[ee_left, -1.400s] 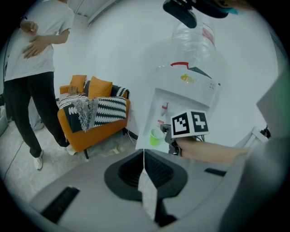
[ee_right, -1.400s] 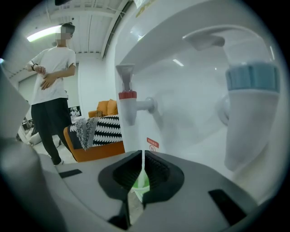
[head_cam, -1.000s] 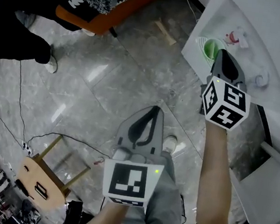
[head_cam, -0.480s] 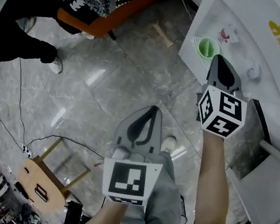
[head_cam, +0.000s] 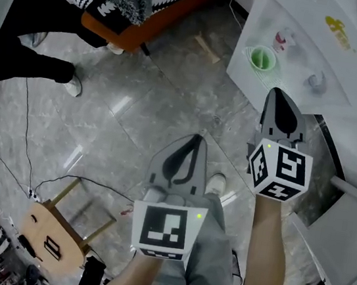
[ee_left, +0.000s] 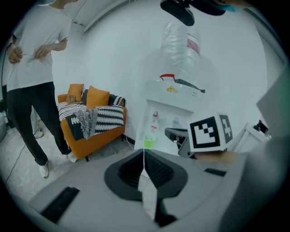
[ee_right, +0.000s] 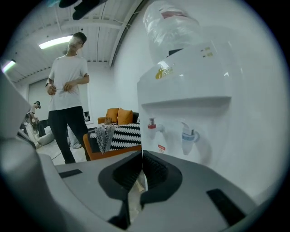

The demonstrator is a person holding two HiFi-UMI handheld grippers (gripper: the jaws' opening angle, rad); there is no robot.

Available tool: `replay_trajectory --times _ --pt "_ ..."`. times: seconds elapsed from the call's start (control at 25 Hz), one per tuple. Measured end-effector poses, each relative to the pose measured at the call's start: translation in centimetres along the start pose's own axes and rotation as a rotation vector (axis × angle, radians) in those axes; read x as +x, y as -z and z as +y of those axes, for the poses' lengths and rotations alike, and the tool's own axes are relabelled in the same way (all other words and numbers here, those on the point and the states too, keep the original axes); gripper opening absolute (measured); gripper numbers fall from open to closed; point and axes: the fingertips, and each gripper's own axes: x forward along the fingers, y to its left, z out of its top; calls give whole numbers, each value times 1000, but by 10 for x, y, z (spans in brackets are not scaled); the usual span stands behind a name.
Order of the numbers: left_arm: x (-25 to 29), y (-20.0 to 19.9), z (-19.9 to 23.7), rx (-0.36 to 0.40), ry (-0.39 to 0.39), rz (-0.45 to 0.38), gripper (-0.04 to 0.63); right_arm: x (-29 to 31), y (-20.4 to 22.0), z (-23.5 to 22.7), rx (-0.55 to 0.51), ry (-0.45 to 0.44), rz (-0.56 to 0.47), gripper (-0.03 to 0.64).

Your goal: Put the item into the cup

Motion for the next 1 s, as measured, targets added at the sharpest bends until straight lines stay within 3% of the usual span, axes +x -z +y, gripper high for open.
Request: replay_trajectory --times 0.44,1.0 --pt "-42 -3 -11 51 34 -27 14 -94 -9 27 37 -8 2 11" --pt "-114 -106 -44 83 56 -143 14 -191 -144 57 34 -24 -103 11"
